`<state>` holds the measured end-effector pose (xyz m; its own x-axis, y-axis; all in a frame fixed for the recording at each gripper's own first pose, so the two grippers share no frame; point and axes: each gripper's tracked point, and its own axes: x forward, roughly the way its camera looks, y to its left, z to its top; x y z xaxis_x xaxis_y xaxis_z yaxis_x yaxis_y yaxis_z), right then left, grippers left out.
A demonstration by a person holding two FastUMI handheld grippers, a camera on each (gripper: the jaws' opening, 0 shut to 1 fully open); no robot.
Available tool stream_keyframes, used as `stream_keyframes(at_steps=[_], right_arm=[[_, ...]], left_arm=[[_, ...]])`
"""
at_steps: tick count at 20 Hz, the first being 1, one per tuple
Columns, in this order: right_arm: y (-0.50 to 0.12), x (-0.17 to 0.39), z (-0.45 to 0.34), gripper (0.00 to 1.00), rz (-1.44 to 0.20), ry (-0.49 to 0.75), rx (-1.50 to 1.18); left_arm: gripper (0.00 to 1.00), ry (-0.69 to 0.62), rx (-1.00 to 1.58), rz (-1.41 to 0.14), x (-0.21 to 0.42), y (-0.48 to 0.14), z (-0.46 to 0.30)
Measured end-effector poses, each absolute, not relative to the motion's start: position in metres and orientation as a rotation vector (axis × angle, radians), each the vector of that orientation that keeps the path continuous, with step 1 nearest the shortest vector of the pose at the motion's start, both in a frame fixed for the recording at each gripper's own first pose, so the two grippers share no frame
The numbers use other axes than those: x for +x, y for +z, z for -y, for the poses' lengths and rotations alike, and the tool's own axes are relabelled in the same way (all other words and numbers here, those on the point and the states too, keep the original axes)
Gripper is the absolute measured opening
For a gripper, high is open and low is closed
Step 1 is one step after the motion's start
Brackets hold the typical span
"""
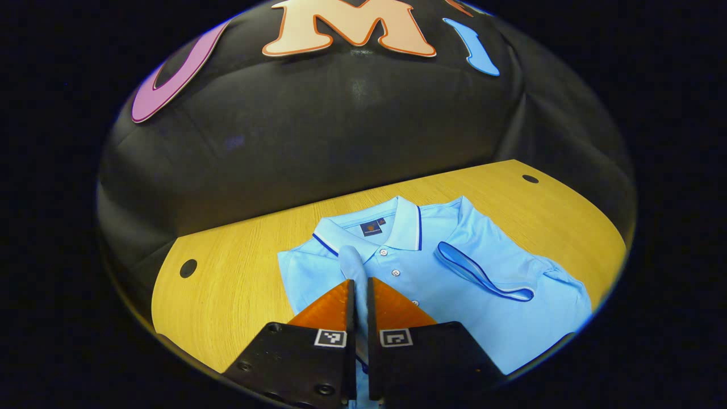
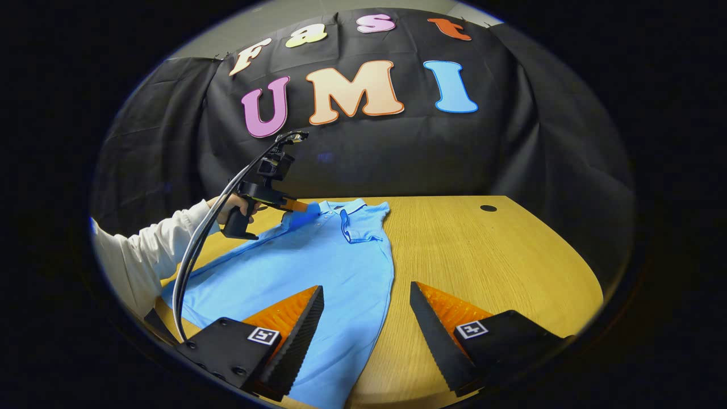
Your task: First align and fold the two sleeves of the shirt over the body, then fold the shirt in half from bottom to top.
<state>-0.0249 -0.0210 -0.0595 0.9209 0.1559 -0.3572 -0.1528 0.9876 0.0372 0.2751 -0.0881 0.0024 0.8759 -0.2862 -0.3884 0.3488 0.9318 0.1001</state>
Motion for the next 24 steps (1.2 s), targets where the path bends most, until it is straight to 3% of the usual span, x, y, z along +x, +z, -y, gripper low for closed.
stream_keyframes(at_steps=[2,3,7,15,24], right_arm=[[-0.064,-0.027,0.017,0.97,-0.374,0.164,0.012],[-0.066,-0.028,0.015,0.97,-0.377,0.169,0.014],[-0.072,-0.038,0.004,0.97,-0.393,0.195,0.021],[-0.086,-0.075,-0.014,0.97,-0.411,0.265,-0.014],[-0.106,-0.117,-0.015,0.97,-0.453,0.29,-0.092]], left_arm=[[0.13,-0.349,0.149,-0.377,0.268,0.006,0.09],[0.23,-0.367,0.137,-0.37,0.262,0.009,0.091],[0.96,-0.332,0.132,-0.329,0.235,0.02,0.066],[0.97,-0.341,0.13,-0.347,0.089,0.004,0.013],[0.97,-0.345,0.071,-0.422,-0.08,-0.065,-0.024]])
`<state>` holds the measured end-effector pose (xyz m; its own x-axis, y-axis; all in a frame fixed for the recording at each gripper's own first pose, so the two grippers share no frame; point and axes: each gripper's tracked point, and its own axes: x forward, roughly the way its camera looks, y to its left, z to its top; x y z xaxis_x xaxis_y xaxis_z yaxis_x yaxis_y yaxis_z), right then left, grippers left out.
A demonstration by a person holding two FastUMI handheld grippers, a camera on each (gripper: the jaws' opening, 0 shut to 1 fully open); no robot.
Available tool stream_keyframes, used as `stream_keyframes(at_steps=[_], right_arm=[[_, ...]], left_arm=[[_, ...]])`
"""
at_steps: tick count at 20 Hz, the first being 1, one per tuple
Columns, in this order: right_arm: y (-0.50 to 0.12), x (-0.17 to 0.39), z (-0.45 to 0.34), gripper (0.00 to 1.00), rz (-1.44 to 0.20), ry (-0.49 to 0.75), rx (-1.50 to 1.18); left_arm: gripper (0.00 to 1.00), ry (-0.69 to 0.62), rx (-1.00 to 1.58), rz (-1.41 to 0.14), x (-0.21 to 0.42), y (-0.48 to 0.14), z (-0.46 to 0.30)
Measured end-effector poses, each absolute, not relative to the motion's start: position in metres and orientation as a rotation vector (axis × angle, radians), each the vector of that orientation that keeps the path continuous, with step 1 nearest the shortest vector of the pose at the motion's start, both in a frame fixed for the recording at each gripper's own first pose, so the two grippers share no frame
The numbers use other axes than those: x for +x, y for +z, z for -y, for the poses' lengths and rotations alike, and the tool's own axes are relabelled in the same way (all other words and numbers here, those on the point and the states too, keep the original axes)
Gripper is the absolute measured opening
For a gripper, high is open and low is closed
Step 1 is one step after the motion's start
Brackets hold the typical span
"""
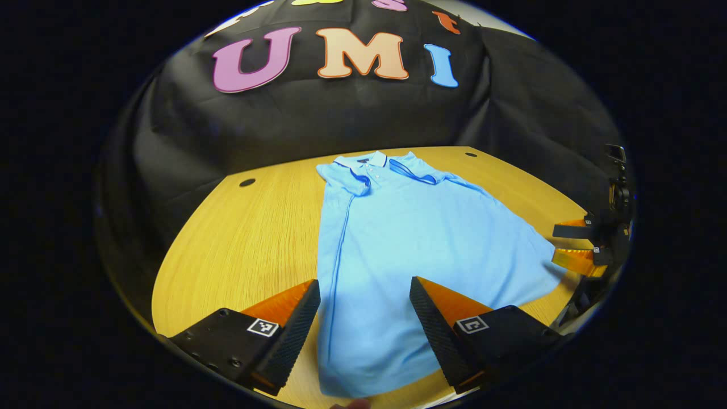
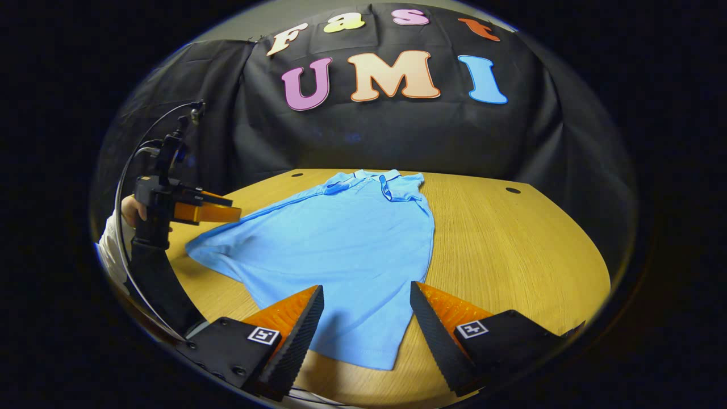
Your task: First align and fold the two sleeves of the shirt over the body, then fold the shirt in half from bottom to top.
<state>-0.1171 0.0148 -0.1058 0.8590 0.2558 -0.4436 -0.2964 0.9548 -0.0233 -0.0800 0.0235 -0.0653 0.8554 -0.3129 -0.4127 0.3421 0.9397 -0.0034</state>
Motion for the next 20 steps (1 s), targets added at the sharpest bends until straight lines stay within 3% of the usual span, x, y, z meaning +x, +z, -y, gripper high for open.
stream_keyframes(at_steps=[3,4,7,16,20], right_arm=[[-0.112,-0.128,-0.017,0.97,-0.471,0.302,-0.101],[-0.114,-0.13,-0.019,0.97,-0.476,0.308,-0.106],[-0.124,-0.137,-0.019,0.97,-0.491,0.313,-0.128],[-0.125,-0.138,-0.021,0.97,-0.485,0.309,-0.094],[-0.126,-0.135,-0.025,0.97,-0.487,0.321,-0.089]], left_arm=[[0.97,-0.326,0.034,-0.437,-0.111,-0.078,-0.03],[0.92,-0.332,0.013,-0.437,-0.118,-0.081,-0.026],[0.95,-0.356,-0.036,-0.446,-0.131,-0.086,-0.016],[0.96,-0.297,0.03,-0.463,-0.132,-0.103,-0.025],[0.93,-0.282,0.021,-0.462,-0.131,-0.105,-0.024]])
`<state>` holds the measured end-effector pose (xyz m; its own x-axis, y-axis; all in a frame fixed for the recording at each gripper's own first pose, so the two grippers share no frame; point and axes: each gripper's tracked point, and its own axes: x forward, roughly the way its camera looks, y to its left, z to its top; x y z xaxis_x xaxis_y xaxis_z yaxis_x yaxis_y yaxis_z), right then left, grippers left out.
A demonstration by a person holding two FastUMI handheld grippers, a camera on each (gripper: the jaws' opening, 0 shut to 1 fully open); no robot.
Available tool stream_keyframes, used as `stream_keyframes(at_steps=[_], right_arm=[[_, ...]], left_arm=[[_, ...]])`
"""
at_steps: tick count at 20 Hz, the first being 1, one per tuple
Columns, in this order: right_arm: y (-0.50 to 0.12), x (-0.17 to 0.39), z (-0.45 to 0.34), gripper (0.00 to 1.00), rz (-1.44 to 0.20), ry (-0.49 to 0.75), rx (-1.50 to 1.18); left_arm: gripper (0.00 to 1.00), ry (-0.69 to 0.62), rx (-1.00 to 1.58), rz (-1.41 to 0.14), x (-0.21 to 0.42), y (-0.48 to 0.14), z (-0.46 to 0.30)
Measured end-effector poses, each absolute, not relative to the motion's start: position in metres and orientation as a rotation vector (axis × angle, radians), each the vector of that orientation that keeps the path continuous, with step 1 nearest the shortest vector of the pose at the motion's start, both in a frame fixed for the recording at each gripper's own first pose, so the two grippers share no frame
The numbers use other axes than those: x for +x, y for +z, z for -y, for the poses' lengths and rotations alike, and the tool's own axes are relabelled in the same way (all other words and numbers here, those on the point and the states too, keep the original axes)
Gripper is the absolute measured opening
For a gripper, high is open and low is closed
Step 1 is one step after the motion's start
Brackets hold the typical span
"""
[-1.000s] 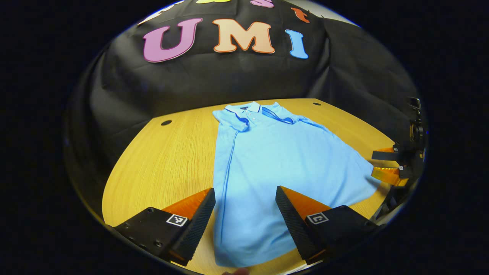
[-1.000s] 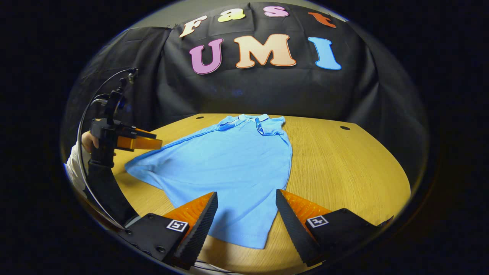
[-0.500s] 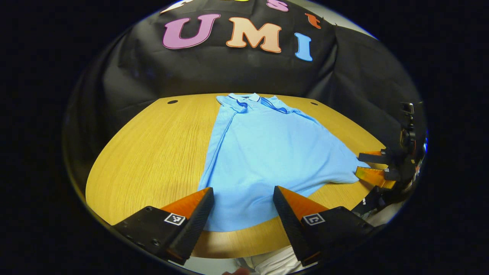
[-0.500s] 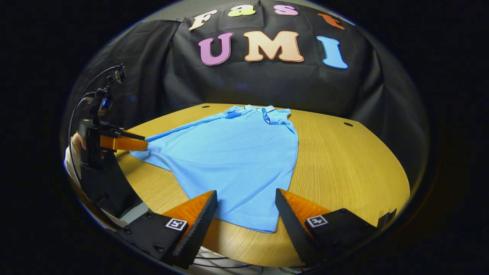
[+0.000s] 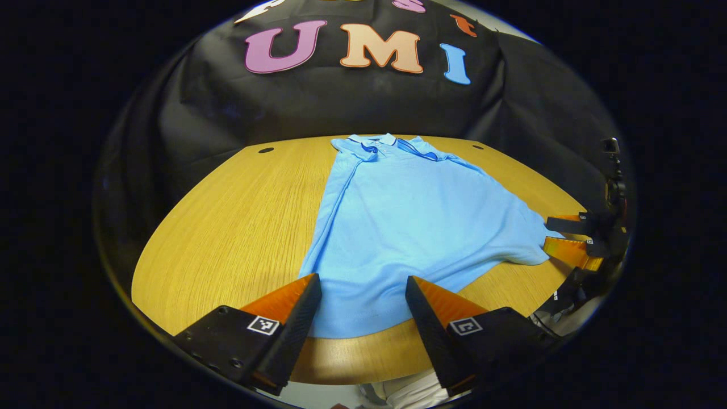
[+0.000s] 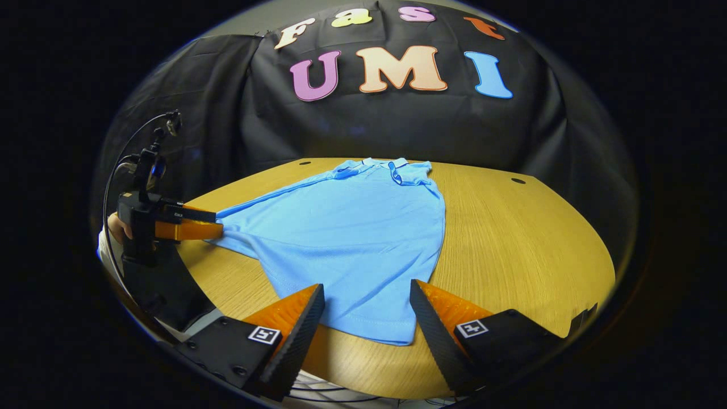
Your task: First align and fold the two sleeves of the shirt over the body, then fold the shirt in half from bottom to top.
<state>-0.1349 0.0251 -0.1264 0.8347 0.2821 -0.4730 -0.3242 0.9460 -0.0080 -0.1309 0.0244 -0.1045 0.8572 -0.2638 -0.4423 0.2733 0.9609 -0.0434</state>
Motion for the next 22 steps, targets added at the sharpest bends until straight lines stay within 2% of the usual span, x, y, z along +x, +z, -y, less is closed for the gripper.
stream_keyframes(at_steps=[1,3,4,5,6,7,8,9,11,13,16,17,22], right_arm=[[-0.126,-0.135,-0.028,0.95,-0.491,0.331,-0.085],[-0.128,-0.133,-0.033,0.84,-0.493,0.348,-0.086],[-0.128,-0.133,-0.035,0.88,-0.493,0.352,-0.078],[-0.127,-0.133,-0.035,0.72,-0.493,0.35,-0.068],[-0.127,-0.131,-0.034,0.66,-0.495,0.351,-0.067],[-0.128,-0.13,-0.034,0.62,-0.498,0.349,-0.056],[-0.127,-0.13,-0.035,0.5,-0.502,0.352,-0.037],[-0.127,-0.129,-0.037,0.42,-0.504,0.359,-0.02],[-0.127,-0.128,-0.037,0.18,-0.502,0.359,0.009],[-0.128,-0.126,-0.038,0.08,-0.499,0.361,0.021],[-0.124,-0.125,-0.036,0.07,-0.487,0.354,0.036],[-0.127,-0.124,-0.037,0.03,-0.489,0.356,0.047],[-0.12,-0.112,-0.033,0.02,-0.48,0.333,0.064]], left_arm=[[0.89,-0.28,0.023,-0.468,-0.13,-0.103,-0.022],[0.82,-0.285,0.024,-0.478,-0.132,-0.103,-0.016],[0.71,-0.304,0.021,-0.474,-0.131,-0.102,-0.008],[0.6,-0.32,0.019,-0.455,-0.129,-0.1,-0.001],[0.3,-0.328,0.024,-0.433,-0.126,-0.099,0.002],[0.19,-0.333,0.032,-0.415,-0.125,-0.098,0.004],[0.09,-0.33,0.034,-0.405,-0.122,-0.099,0.005],[0.05,-0.328,0.03,-0.403,-0.121,-0.099,0.005],[0.02,-0.324,0.015,-0.405,-0.119,-0.098,0.006],[0.0,-0.318,-0.001,-0.409,-0.118,-0.097,0.007],[0.0,-0.312,-0.007,-0.411,-0.119,-0.096,0.006],[0.0,-0.309,-0.005,-0.41,-0.119,-0.095,0.006],[0.0,-0.3,-0.092,-0.376,-0.112,-0.077,0.006]])
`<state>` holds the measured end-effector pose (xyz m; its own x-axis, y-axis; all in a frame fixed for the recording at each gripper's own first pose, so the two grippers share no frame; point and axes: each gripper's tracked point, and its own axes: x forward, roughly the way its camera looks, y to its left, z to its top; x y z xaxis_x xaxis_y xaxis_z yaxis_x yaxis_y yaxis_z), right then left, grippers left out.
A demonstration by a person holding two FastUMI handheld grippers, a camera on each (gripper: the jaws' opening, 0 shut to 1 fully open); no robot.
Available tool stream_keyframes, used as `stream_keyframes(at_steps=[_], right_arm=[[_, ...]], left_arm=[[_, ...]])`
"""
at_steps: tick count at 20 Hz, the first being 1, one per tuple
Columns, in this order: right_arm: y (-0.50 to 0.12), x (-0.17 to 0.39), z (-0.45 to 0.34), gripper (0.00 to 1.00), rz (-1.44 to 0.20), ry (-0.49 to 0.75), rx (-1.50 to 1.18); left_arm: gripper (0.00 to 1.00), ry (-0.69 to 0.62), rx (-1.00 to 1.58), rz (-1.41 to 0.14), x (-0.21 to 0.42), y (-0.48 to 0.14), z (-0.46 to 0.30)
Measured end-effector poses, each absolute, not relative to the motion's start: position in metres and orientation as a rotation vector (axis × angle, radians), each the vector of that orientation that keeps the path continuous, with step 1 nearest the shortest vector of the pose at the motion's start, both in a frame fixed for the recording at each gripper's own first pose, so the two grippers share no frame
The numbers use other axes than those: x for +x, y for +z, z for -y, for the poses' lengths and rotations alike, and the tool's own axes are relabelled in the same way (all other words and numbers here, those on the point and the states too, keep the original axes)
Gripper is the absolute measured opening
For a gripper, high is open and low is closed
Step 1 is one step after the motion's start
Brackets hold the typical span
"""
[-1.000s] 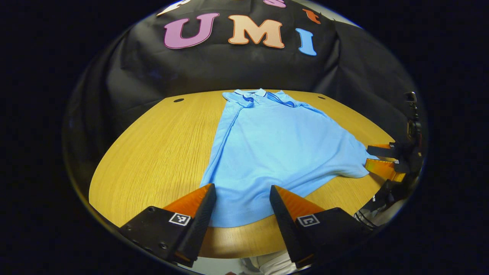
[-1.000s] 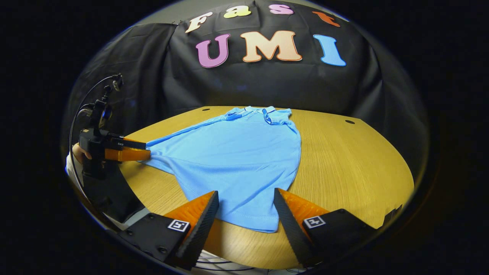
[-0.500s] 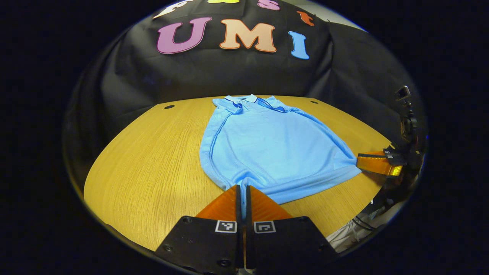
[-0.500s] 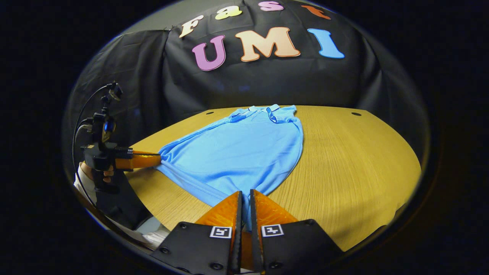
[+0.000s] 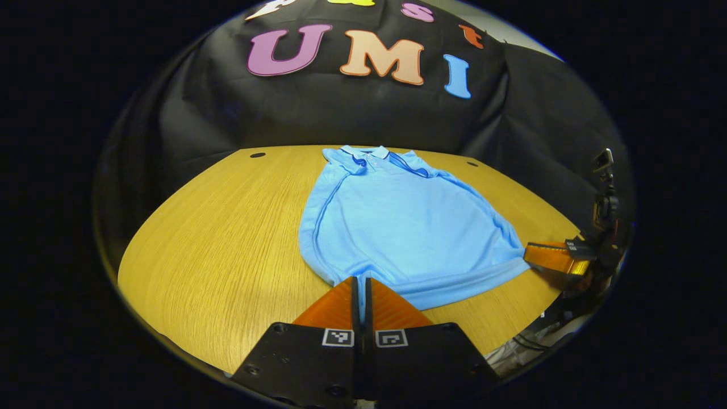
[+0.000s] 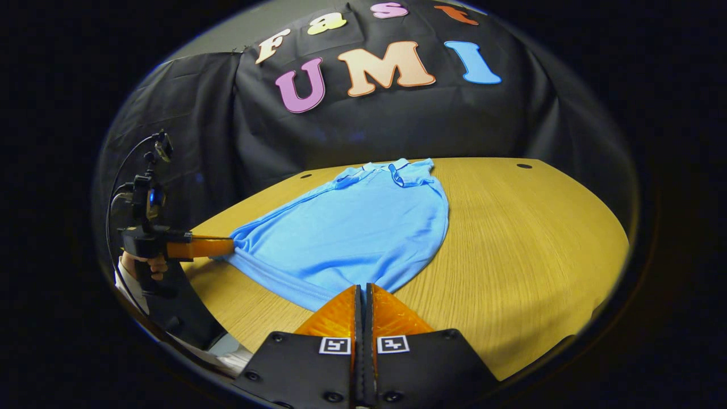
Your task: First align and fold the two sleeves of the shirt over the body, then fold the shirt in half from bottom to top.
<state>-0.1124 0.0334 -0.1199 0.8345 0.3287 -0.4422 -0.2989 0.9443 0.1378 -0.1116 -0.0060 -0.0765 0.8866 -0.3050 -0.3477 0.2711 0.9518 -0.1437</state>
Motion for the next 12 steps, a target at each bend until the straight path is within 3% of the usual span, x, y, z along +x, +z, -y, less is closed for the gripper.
stream_keyframes(at_steps=[12], right_arm=[[-0.067,-0.06,-0.037,0.02,-0.393,0.327,0.044]], left_arm=[[0.0,-0.297,-0.129,-0.25,-0.061,-0.016,0.0]])
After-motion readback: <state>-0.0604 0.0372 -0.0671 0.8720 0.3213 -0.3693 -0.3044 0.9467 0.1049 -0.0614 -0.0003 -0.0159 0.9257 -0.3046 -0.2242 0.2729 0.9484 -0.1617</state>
